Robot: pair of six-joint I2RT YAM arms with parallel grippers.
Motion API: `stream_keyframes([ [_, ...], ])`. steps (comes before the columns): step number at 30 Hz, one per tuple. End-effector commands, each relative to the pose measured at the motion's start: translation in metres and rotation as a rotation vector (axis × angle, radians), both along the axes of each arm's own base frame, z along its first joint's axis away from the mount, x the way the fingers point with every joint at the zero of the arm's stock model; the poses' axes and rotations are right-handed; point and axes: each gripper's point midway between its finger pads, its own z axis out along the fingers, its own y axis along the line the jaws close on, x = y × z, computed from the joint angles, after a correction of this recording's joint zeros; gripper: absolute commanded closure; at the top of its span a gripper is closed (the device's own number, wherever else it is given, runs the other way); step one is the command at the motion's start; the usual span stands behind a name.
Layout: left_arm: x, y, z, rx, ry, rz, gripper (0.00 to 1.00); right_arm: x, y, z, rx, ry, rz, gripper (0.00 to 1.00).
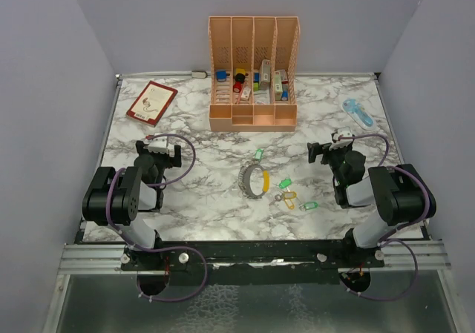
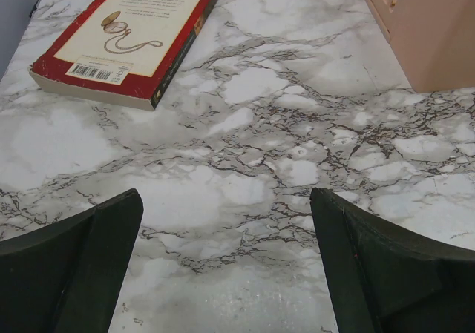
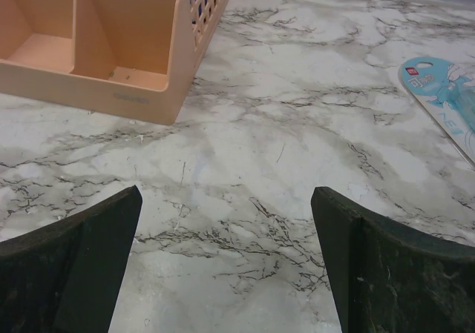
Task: Put the keys on the keyring
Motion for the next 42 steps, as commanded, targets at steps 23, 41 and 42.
stream_keyframes([
  [23,0.007,0.0,0.012,0.001,-0.047,0.002,0.02,0.004,0.005,0.023,-0.003,-0.065,0.022,0.01],
  [41,0.008,-0.1,0.093,0.062,0.084,-0.655,0.14,-0.097,0.181,0.018,-0.137,0.608,0.528,0.33],
  [42,0.002,-0.109,0.093,0.066,0.102,-0.707,0.14,-0.107,0.186,0.012,-0.146,0.65,0.533,0.36],
])
